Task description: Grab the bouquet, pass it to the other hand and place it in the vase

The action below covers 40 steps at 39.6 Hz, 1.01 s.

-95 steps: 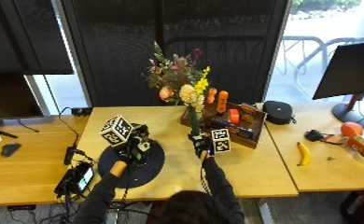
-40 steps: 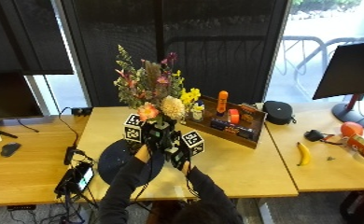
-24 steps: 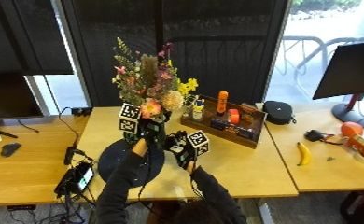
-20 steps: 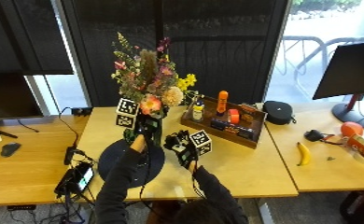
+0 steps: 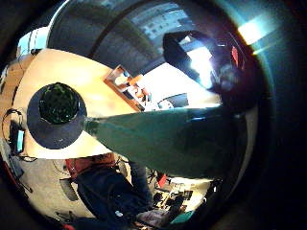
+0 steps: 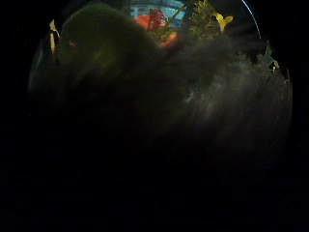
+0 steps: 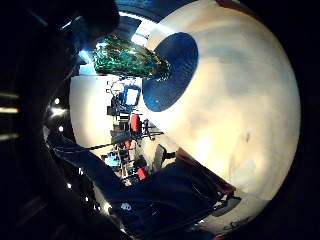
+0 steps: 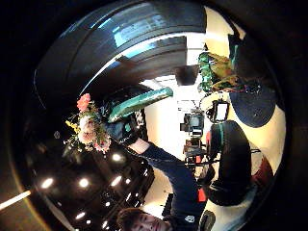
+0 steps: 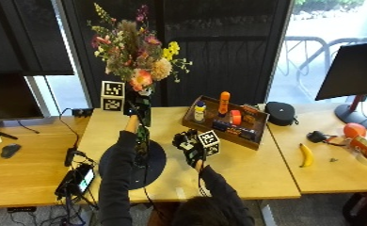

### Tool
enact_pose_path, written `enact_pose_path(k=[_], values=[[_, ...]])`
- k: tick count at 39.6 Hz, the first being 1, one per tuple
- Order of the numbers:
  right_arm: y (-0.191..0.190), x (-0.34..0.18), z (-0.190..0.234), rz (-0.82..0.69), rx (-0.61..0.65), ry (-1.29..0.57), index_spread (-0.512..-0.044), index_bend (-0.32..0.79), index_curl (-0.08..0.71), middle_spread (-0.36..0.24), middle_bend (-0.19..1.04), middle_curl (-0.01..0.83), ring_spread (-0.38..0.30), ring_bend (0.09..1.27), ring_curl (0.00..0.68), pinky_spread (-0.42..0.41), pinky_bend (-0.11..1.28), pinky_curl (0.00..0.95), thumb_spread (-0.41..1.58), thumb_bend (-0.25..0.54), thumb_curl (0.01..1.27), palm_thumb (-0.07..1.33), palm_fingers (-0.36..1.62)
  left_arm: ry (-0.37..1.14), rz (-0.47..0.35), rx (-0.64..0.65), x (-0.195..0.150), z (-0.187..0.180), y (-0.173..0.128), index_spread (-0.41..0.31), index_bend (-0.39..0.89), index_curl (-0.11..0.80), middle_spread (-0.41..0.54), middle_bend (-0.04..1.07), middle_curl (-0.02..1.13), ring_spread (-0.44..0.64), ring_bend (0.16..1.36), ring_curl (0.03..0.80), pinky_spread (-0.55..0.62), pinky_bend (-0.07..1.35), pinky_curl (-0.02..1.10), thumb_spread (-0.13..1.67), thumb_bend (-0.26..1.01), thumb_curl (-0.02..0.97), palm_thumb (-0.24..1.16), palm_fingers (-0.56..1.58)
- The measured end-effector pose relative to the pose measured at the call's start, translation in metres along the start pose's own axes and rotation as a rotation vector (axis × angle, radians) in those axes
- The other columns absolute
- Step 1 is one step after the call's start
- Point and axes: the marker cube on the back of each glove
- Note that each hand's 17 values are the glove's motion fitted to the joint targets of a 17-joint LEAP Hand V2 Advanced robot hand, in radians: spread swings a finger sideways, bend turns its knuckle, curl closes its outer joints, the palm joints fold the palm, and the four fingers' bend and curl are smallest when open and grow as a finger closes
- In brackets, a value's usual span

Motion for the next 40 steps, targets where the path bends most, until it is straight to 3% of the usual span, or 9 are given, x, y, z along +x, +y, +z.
enact_pose_path(k=[3,8,10,15,22,29,40], values=[[0.003,-0.006,-0.005,-0.126,-0.038,-0.077,-0.266,0.12,0.420,-0.185,0.17,0.498,-0.198,0.35,0.459,-0.100,0.27,0.402,0.95,-0.023,0.51,1.00,0.89,-0.005,0.005,0.038,0.008,-0.009,-0.007,-0.282,0.32,0.633,-0.287,0.65,0.63,-0.31,0.70,0.490,-0.24,0.19,0.42,1.15,-0.01,0.429,0.84,1.18],[0.012,-0.024,-0.017,0.152,-0.156,-0.149,-0.268,0.13,0.405,-0.167,0.16,0.475,-0.188,0.35,0.459,-0.095,0.29,0.408,0.98,-0.021,0.51,0.98,0.85,-0.014,0.011,0.070,0.016,-0.020,-0.012,-0.283,0.31,0.651,-0.289,0.65,0.64,-0.31,0.70,0.494,-0.25,0.19,0.43,1.15,-0.01,0.426,0.84,1.18],[0.014,-0.027,-0.022,0.199,-0.206,-0.212,-0.267,0.13,0.397,-0.162,0.16,0.467,-0.187,0.35,0.460,-0.091,0.29,0.405,0.99,-0.018,0.52,0.98,0.83,-0.014,0.013,0.073,0.017,-0.022,-0.013,-0.283,0.31,0.658,-0.289,0.65,0.64,-0.31,0.70,0.495,-0.25,0.19,0.43,1.15,-0.01,0.425,0.84,1.18],[-0.001,-0.010,-0.029,0.167,-0.098,-0.108,-0.265,0.13,0.381,-0.148,0.16,0.449,-0.182,0.36,0.454,-0.083,0.30,0.402,1.01,-0.017,0.52,0.97,0.83,-0.016,0.004,0.084,0.016,-0.025,-0.016,-0.284,0.29,0.675,-0.290,0.64,0.65,-0.31,0.70,0.497,-0.25,0.19,0.44,1.16,-0.01,0.423,0.84,1.18],[-0.002,-0.023,-0.047,0.140,-0.186,-0.241,-0.286,0.14,0.377,-0.118,0.16,0.425,-0.152,0.32,0.449,-0.019,0.26,0.402,1.05,-0.037,0.50,0.90,0.60,-0.017,-0.009,0.089,0.010,-0.023,-0.021,-0.285,0.28,0.698,-0.291,0.64,0.66,-0.31,0.70,0.498,-0.25,0.19,0.45,1.16,-0.01,0.421,0.84,1.18],[-0.009,-0.011,-0.055,0.283,-0.309,-0.405,-0.318,0.15,0.357,-0.099,0.16,0.394,-0.102,0.26,0.415,0.016,0.27,0.389,1.09,-0.035,0.48,0.82,0.46,-0.023,-0.013,0.107,0.007,-0.023,-0.026,-0.287,0.26,0.720,-0.292,0.63,0.66,-0.31,0.69,0.500,-0.26,0.19,0.45,1.16,-0.01,0.419,0.84,1.18],[-0.006,-0.016,-0.069,0.278,-0.297,-0.427,-0.361,0.17,0.343,-0.091,0.15,0.343,-0.040,0.22,0.373,0.065,0.24,0.369,1.11,-0.045,0.41,0.64,0.29,-0.018,-0.030,0.118,-0.002,-0.025,-0.032,-0.289,0.24,0.751,-0.293,0.63,0.67,-0.31,0.69,0.499,-0.26,0.18,0.46,1.16,-0.02,0.416,0.83,1.18]])
